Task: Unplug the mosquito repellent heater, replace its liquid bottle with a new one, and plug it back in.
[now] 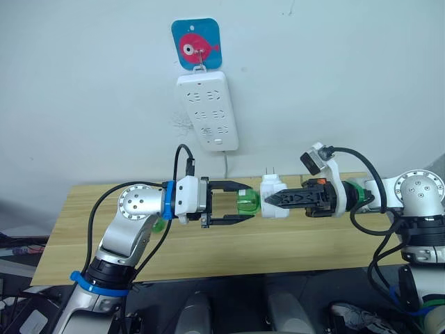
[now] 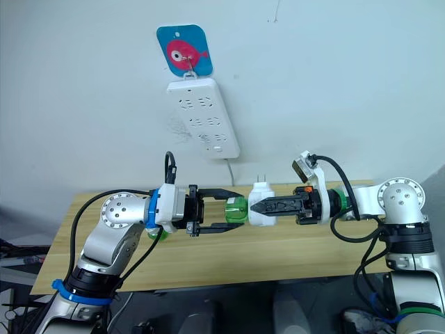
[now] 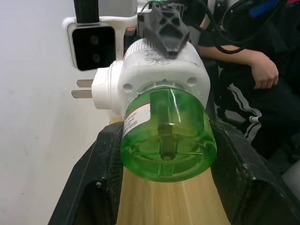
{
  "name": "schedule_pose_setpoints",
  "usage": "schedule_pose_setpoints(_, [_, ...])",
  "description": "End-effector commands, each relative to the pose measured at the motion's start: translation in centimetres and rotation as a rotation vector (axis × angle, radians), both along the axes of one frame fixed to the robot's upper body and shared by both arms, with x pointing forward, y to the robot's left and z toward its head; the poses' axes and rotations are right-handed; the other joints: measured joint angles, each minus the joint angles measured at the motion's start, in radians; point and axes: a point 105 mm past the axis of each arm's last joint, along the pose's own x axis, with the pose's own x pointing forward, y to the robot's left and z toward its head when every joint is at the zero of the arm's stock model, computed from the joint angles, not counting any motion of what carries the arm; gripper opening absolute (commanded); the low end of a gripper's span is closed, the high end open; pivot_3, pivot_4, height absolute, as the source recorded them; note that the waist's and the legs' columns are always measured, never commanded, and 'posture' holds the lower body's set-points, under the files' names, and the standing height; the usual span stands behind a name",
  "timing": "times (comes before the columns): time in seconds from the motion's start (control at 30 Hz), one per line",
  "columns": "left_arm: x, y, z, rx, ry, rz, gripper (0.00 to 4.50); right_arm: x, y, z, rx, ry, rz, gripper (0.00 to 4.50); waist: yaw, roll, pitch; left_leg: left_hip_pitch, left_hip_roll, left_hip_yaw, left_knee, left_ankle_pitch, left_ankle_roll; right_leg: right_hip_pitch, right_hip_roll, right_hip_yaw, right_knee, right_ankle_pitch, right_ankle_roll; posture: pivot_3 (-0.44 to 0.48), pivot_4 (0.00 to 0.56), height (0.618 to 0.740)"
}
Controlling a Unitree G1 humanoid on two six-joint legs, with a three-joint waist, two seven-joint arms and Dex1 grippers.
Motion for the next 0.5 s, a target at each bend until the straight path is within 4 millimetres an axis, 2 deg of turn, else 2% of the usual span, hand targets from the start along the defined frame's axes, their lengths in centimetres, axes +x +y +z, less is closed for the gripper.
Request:
schedule_pose_setpoints(0.03, [-0.3, -0.4, 0.5, -0.017, 0.008, -0.012, 2.24, -0.7, 0.4, 1.4, 0.074, -0.030, 0.048, 3.07, 0.000, 0.000, 0.000, 0.000, 0.000, 0.000, 0.000, 0.000, 0.000, 0.000, 0.000, 0.000, 0.000, 0.000, 0.000, -0.100, 0.183, 0.725])
schedule_pose_setpoints(0.07, [-0.2, -0.4, 0.4, -0.008, 0.042, -0.007, 2.24, -0.8, 0.4, 1.4, 0.074, -0.031, 0.048, 3.07, 0.000, 0.000, 0.000, 0.000, 0.000, 0.000, 0.000, 0.000, 0.000, 0.000, 0.000, 0.000, 0.000, 0.000, 0.000, -0.100, 0.183, 0.725])
schedule_pose_setpoints(0.2, [0.7, 0.4, -0.4, 0.079, 0.433, 0.049, 2.24, -1.0, 0.4, 1.4, 0.065, -0.045, 0.049, 3.07, -0.002, 0.000, 0.000, 0.000, 0.000, -0.001, 0.000, 0.000, 0.000, 0.000, 0.000, -0.001, 0.000, 0.000, 0.000, -0.096, 0.182, 0.725])
schedule_pose_setpoints(0.27, [1.1, 0.8, 0.3, 0.078, 0.626, 0.045, 2.24, -1.1, 0.3, 1.3, 0.056, -0.051, 0.051, 3.07, -0.002, 0.000, 0.000, -0.001, 0.000, -0.003, 0.000, 0.000, 0.000, 0.000, 0.000, -0.002, 0.000, 0.000, 0.000, -0.098, 0.183, 0.725])
schedule_pose_setpoints(0.37, [1.1, 0.8, 1.6, 0.066, 0.743, 0.010, 2.24, -1.2, 0.3, 1.3, 0.055, -0.056, 0.051, 3.07, -0.005, 0.000, 0.001, -0.001, 0.000, -0.003, 0.000, 0.000, 0.000, 0.000, 0.000, -0.003, 0.000, 0.000, 0.000, -0.104, 0.183, 0.725])
schedule_pose_setpoints(0.5, [0.7, 0.4, 1.8, 0.072, 0.719, 0.003, 2.24, -1.0, 0.3, 1.5, 0.071, -0.061, 0.037, 3.07, -0.010, 0.000, 0.001, -0.001, 0.000, -0.003, 0.000, 0.000, 0.000, 0.000, 0.001, -0.003, 0.000, 0.000, 0.000, -0.107, 0.183, 0.725])
